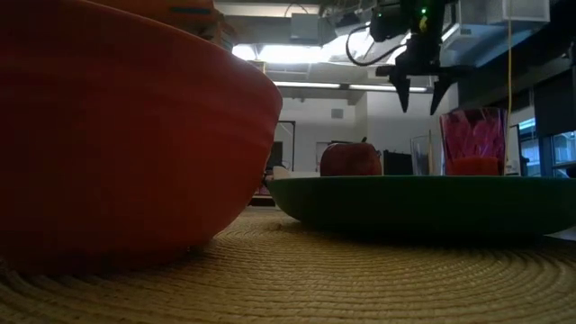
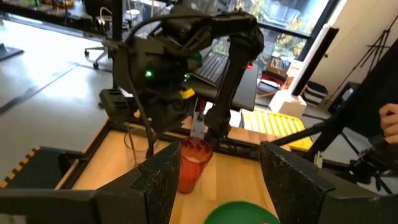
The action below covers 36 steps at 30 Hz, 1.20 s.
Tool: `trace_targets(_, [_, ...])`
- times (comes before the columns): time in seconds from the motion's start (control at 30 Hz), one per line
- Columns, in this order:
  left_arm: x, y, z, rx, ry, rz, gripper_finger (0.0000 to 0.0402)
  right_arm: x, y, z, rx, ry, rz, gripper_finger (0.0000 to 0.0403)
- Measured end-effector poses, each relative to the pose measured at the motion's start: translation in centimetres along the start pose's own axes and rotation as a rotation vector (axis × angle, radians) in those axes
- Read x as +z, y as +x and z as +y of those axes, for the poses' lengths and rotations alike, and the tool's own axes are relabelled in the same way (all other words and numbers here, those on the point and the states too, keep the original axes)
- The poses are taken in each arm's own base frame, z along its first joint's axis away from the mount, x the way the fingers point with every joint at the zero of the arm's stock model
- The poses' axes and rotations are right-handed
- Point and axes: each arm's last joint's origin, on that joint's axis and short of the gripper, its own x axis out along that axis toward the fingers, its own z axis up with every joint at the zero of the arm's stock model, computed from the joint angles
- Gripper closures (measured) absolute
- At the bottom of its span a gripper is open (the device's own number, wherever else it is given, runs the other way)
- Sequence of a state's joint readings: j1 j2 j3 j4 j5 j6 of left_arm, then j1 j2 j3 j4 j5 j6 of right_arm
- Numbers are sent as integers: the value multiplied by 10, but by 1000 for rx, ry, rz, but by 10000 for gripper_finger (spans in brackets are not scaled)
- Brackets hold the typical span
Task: Arrange a breakfast setting
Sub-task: Put the gold spoon on the brown placemat to the right of the orange bowl
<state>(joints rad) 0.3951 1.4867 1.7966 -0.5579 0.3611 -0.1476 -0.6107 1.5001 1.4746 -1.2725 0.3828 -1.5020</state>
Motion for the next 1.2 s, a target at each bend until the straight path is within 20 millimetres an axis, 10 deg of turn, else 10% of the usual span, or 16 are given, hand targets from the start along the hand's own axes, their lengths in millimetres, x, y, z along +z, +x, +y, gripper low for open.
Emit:
trace_targets(0.53, [-14,5,-17,-50,83,125,189,5,29,3,128,-250,80,191])
trace_targets(1.2, [-20,8,-31,-93,78,166,189,-9,59,10,157,-169,82,178])
